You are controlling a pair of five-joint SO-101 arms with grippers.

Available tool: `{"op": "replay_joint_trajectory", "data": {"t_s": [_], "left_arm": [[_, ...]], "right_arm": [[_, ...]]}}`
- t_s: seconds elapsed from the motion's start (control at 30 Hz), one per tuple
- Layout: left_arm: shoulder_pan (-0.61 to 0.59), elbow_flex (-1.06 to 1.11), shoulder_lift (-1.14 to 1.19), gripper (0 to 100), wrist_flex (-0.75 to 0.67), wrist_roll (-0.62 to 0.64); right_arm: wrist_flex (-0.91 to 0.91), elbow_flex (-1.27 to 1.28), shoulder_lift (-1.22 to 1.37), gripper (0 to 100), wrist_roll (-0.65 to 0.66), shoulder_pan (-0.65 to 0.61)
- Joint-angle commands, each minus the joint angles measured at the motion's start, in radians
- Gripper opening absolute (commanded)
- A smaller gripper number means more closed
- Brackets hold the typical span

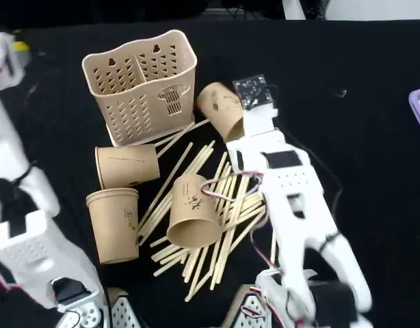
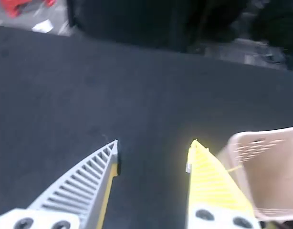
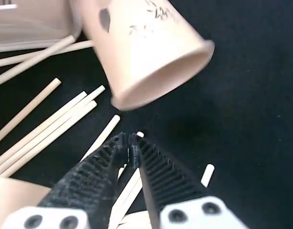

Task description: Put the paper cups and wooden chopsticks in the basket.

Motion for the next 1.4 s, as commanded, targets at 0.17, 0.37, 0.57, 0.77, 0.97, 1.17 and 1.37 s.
{"op": "replay_joint_trajectory", "data": {"t_s": [0.17,0.37,0.57,0.77,0.97,1.17,1.37], "left_arm": [[-0.157,0.467,-0.114,24,0.005,-0.014],[-0.153,0.759,-0.121,24,-0.075,-0.008],[-0.157,1.041,-0.124,24,-0.252,0.107],[-0.16,1.276,-0.124,24,-0.445,0.21],[-0.15,1.463,-0.124,24,-0.618,0.318],[-0.15,1.596,-0.124,24,-0.729,0.336],[-0.127,1.718,-0.124,24,-0.867,0.338]], "right_arm": [[0.129,0.071,-0.406,1.1,0.009,0.002],[0.057,0.091,-0.415,18.2,-0.11,-0.006],[0.003,-0.028,-0.173,29.4,-0.419,-0.098],[0.1,-0.22,0.073,28.9,-0.571,-0.115],[0.091,-0.323,0.222,28.6,-0.608,-0.115],[-0.064,-0.346,0.34,28.6,-0.608,-0.115],[-0.212,-0.343,0.406,28.3,-0.6,-0.115]]}}
